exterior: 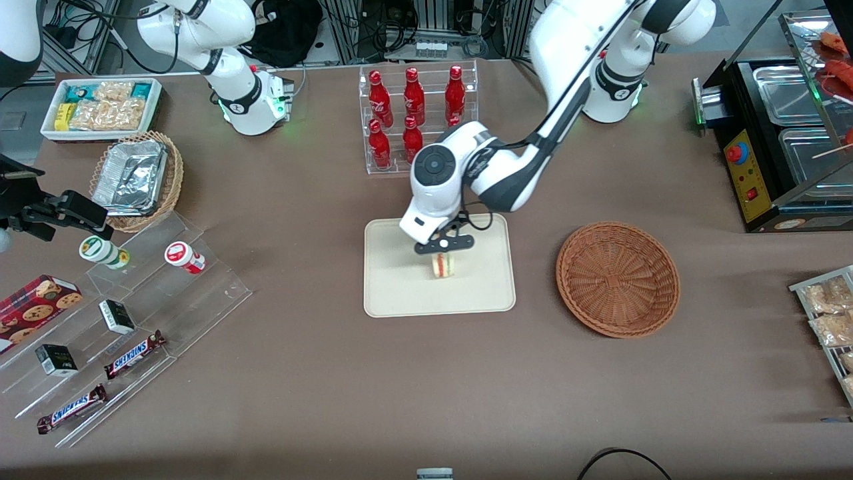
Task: Place sandwich from basket to tray
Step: 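Lower the sandwich upright onto the tray and open the left gripper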
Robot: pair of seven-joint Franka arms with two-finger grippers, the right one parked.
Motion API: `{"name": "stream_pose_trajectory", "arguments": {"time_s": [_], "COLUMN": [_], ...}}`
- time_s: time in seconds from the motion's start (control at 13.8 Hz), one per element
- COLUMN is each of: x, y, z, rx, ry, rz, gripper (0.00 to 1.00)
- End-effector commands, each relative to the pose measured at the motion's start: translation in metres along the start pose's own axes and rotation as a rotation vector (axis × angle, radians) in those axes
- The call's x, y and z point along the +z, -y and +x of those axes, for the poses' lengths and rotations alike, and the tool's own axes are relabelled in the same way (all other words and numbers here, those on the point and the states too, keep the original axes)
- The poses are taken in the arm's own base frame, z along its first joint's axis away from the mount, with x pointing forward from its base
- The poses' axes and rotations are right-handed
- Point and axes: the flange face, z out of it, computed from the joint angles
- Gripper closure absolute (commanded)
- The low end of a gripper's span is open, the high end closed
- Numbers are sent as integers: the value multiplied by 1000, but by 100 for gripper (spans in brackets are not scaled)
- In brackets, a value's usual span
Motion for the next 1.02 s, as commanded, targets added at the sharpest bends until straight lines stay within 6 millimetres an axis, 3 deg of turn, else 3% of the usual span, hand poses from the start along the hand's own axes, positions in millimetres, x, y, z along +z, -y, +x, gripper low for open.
{"name": "stream_pose_trajectory", "arguments": {"time_s": [0.0, 0.51, 0.58, 0.65, 0.73, 0.95], "x": [18, 26, 26, 26, 26, 0], "y": [-10, -8, -8, -8, -7, -7], "z": [0, 2, 2, 2, 1, 2], "rx": [11, 22, 23, 22, 21, 14], "ry": [-30, -54, -55, -55, -55, -71], "rz": [30, 61, 60, 60, 62, 47], "gripper": [88, 86, 76, 33, 1, 0]}}
